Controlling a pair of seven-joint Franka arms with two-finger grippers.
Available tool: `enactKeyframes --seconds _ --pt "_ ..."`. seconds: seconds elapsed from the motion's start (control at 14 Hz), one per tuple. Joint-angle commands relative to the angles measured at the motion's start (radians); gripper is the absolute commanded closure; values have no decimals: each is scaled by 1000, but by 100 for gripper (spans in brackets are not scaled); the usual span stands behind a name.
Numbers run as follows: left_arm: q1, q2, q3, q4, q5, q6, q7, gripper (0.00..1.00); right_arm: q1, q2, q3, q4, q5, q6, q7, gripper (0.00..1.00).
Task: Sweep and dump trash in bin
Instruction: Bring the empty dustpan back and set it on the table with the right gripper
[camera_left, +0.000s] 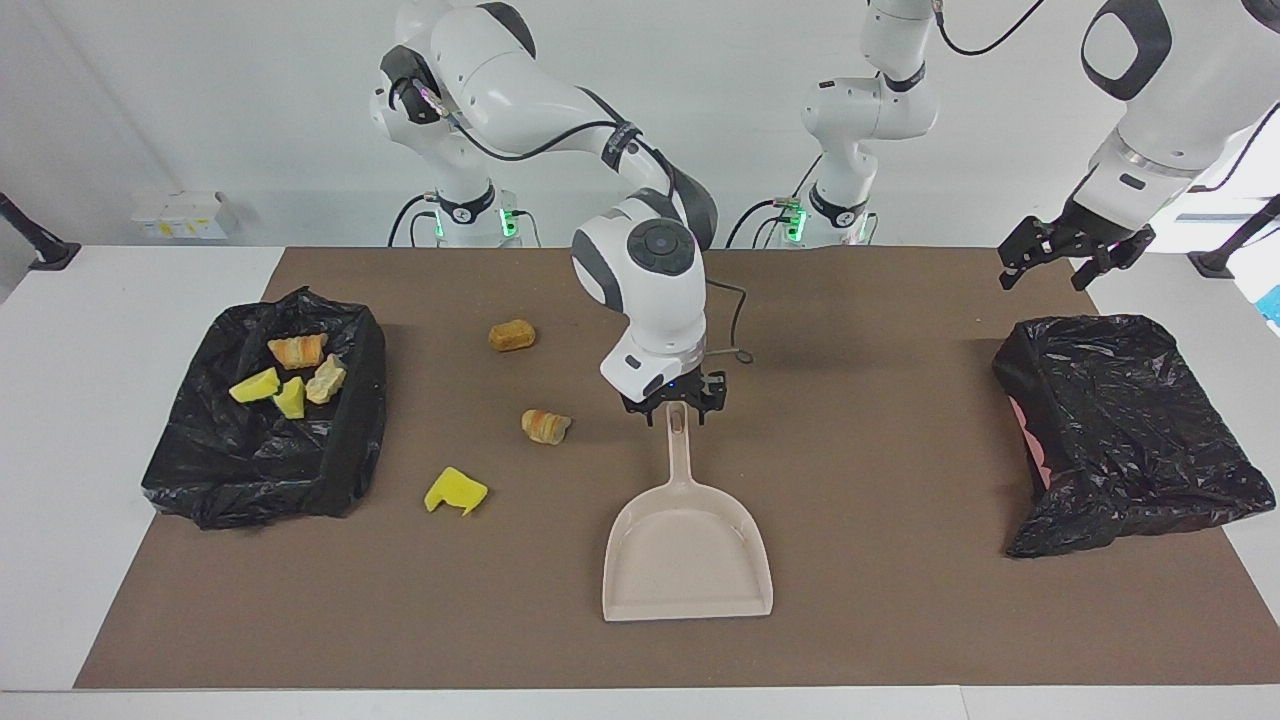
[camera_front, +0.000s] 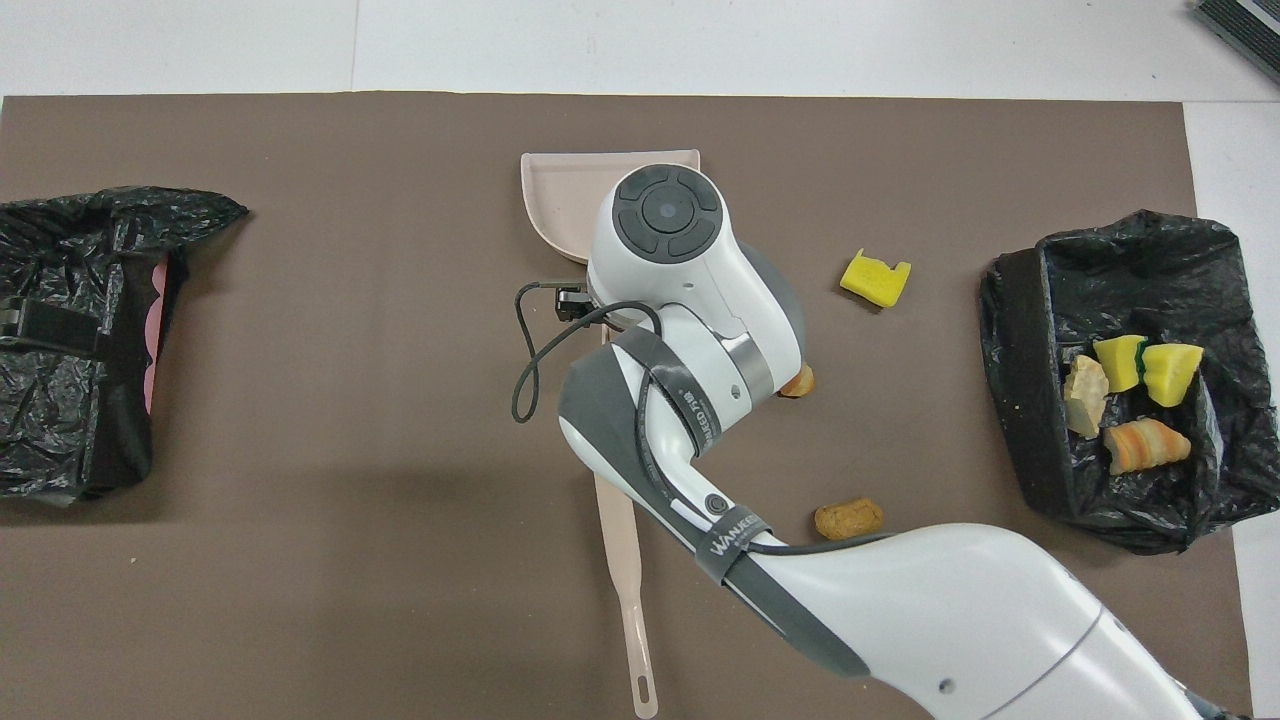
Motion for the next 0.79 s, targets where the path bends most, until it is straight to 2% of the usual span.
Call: enactKeyframes --seconds 0.0,0.29,0.5,0.57,0.71 --pt "-11 -13 8 -8 15 -4 5 0 -14 -137 7 -52 31 -113 -7 0" --pt "2 -13 12 -6 18 -2 7 0 -23 -338 7 -168 34 -235 -52 0" --pt "-1 -13 10 -6 18 -4 4 0 -17 -397 7 -199 161 -380 -125 0" --pt "-1 -13 10 -6 18 -4 4 0 -14 -444 7 -275 167 -363 -120 0" --pt "4 -18 16 -3 19 -4 4 0 10 -571 7 -507 189 -214 -111 0"
